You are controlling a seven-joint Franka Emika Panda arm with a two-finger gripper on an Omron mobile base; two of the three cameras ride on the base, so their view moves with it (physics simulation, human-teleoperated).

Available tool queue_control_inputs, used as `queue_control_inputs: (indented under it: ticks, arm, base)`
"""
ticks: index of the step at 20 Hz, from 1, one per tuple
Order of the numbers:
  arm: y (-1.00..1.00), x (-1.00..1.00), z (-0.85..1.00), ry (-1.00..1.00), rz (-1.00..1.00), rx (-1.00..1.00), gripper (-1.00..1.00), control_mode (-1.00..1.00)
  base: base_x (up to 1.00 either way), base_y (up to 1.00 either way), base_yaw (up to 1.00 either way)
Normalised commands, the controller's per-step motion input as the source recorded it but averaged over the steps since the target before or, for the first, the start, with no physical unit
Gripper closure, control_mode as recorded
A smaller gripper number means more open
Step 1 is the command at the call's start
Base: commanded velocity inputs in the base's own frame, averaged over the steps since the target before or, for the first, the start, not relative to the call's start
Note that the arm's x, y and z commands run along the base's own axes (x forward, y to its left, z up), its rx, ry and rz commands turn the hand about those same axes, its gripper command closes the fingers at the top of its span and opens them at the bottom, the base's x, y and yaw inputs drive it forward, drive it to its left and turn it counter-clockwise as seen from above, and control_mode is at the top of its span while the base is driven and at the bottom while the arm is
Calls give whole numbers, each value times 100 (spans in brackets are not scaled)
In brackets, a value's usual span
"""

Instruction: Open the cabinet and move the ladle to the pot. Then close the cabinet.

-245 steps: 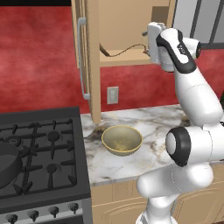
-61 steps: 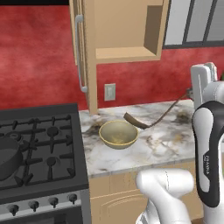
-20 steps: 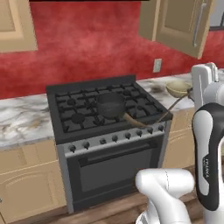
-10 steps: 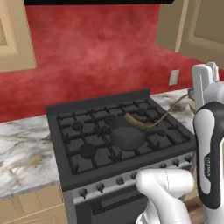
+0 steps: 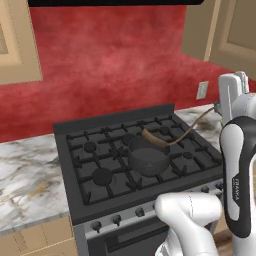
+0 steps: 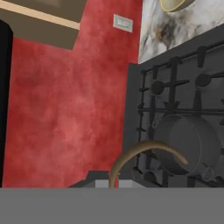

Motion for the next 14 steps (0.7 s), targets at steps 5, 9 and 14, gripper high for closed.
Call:
queue_control_inputs:
  ticks: [5,9,14]
  arm:
    - [-3,59,-18,0,-4,-2,100,-100]
    - [0,73,-25,0,-9,-10,100,-100]
    - [-8,64,-24,0,-12,-12,100,-100]
  base:
    - [0,0,0]
    - [0,0,0]
    - [0,0,0]
